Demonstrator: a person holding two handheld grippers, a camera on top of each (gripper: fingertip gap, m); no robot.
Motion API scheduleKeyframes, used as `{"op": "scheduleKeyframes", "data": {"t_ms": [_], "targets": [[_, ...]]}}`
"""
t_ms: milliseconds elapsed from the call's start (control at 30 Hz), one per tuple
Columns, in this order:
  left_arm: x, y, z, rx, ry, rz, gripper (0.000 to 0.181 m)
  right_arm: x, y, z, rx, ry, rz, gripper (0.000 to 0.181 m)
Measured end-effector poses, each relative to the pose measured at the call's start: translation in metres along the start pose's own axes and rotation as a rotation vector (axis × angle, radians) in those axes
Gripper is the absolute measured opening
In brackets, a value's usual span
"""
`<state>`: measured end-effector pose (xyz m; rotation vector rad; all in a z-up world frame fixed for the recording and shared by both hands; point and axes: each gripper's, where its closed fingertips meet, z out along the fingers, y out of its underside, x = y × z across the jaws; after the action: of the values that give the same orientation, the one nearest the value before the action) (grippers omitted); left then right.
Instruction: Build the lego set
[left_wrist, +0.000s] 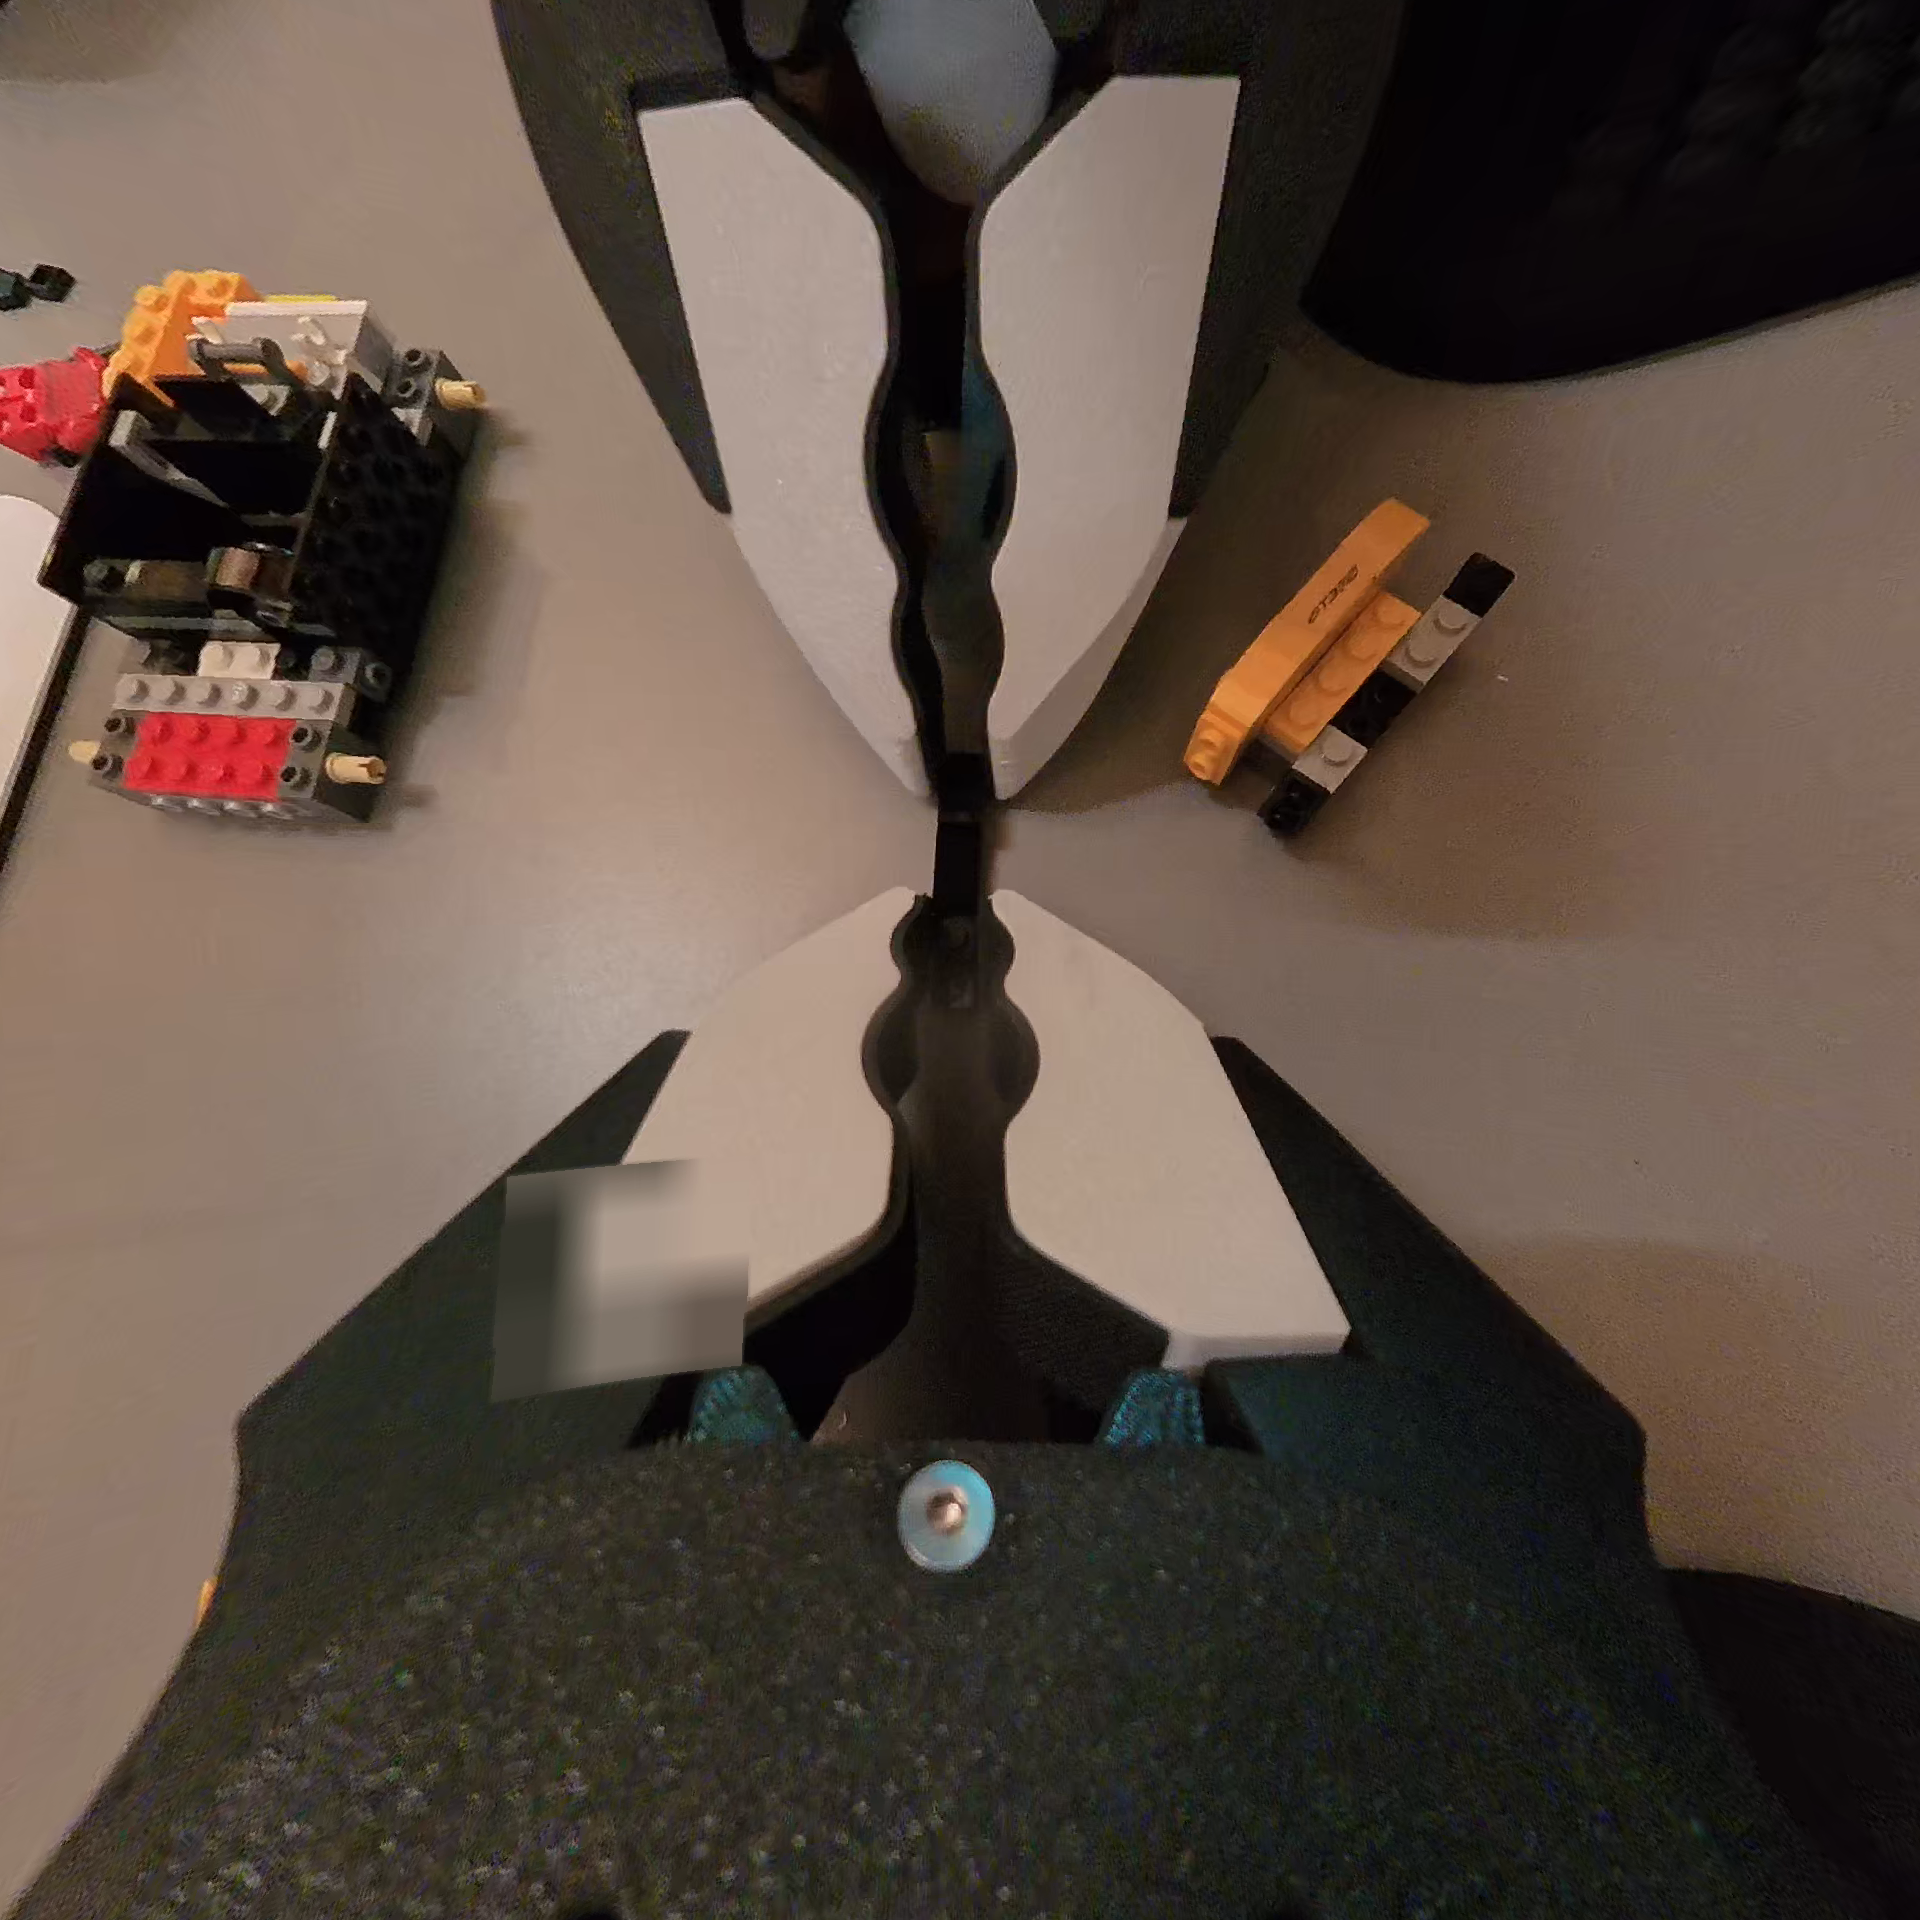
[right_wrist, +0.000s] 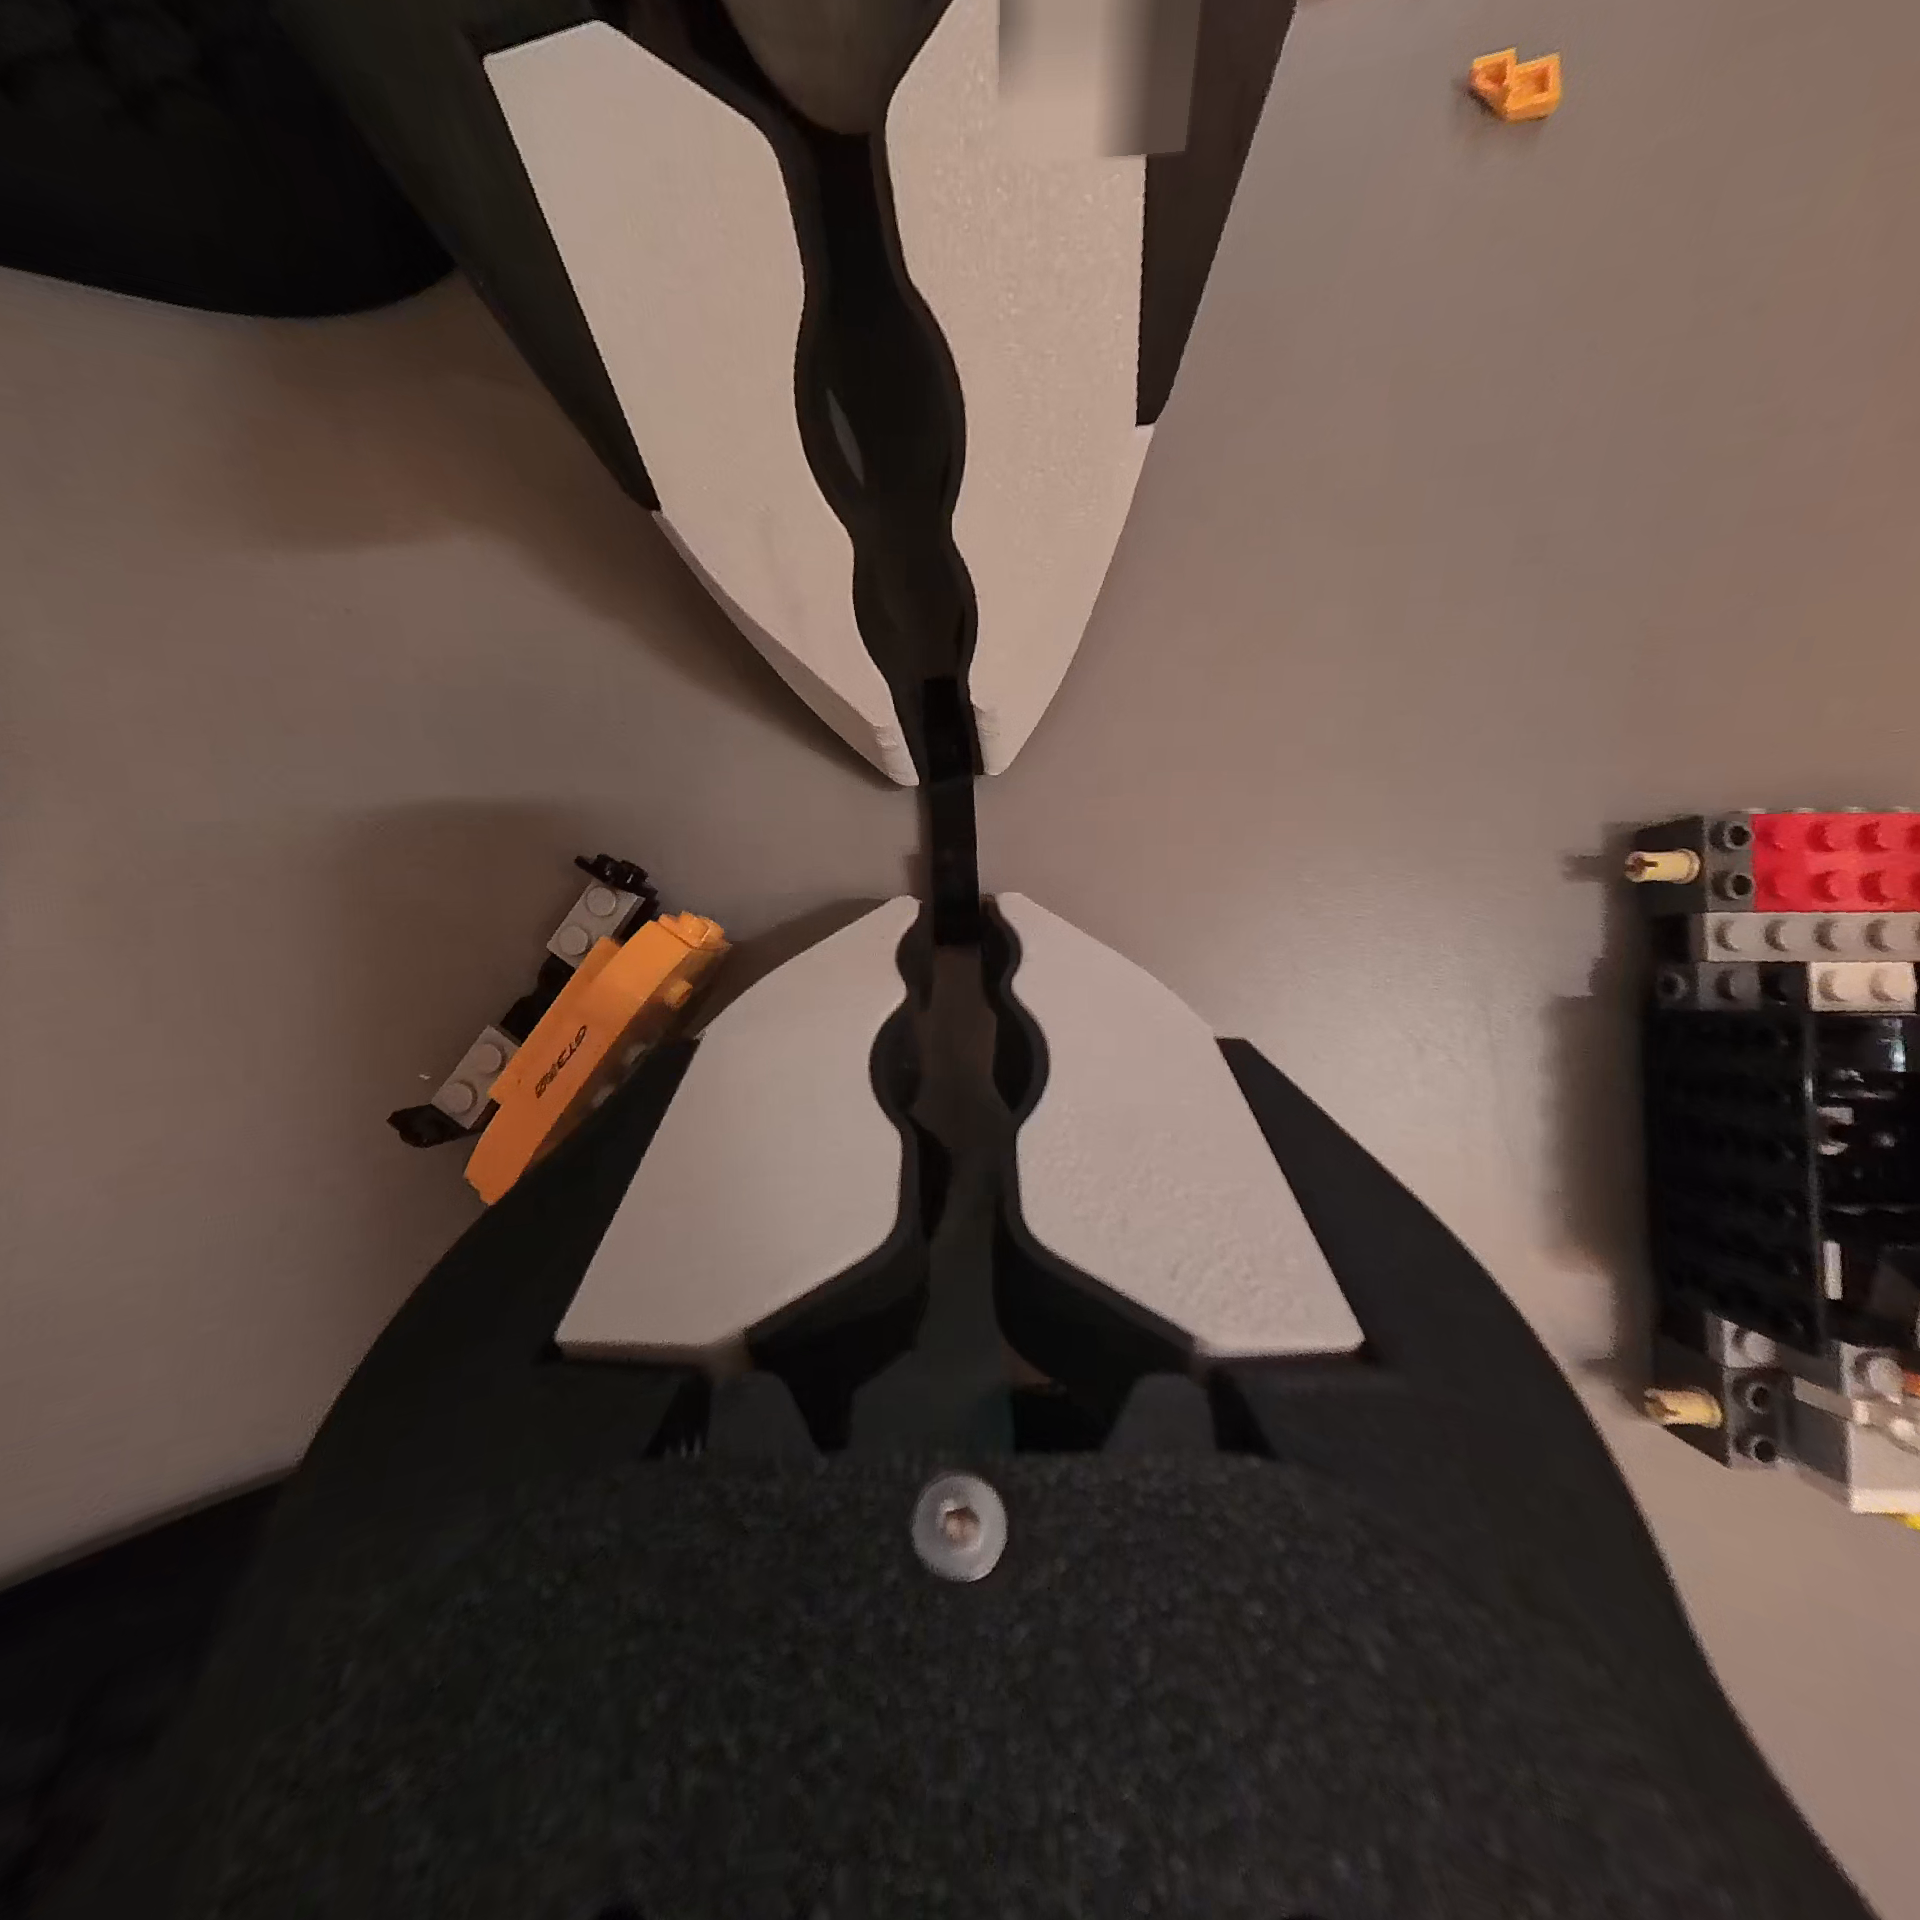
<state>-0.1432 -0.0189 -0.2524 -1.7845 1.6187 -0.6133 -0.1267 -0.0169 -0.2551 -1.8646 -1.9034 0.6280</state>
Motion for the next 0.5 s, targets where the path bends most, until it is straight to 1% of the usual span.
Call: {"op": "scheduleKeyframes", "data": {"t_ms": [233, 333, 500], "targets": [[0.0, -0.001, 0.001, 0.007, -0.002, 0.005, 0.008, -0.001, 0.002, -0.002, 0.007, 0.008, 0.008, 0.008], [0.0, -0.001, 0.001, 0.01, -0.005, 0.008, 0.008, 0.001, 0.002, -0.011, 0.037, 0.014, 0.036, 0.017], [0.001, -0.002, 0.0, 0.012, -0.001, 0.011, 0.012, 0.003, 0.005, -0.025, 0.09, 0.028, 0.084, 0.016]]}}
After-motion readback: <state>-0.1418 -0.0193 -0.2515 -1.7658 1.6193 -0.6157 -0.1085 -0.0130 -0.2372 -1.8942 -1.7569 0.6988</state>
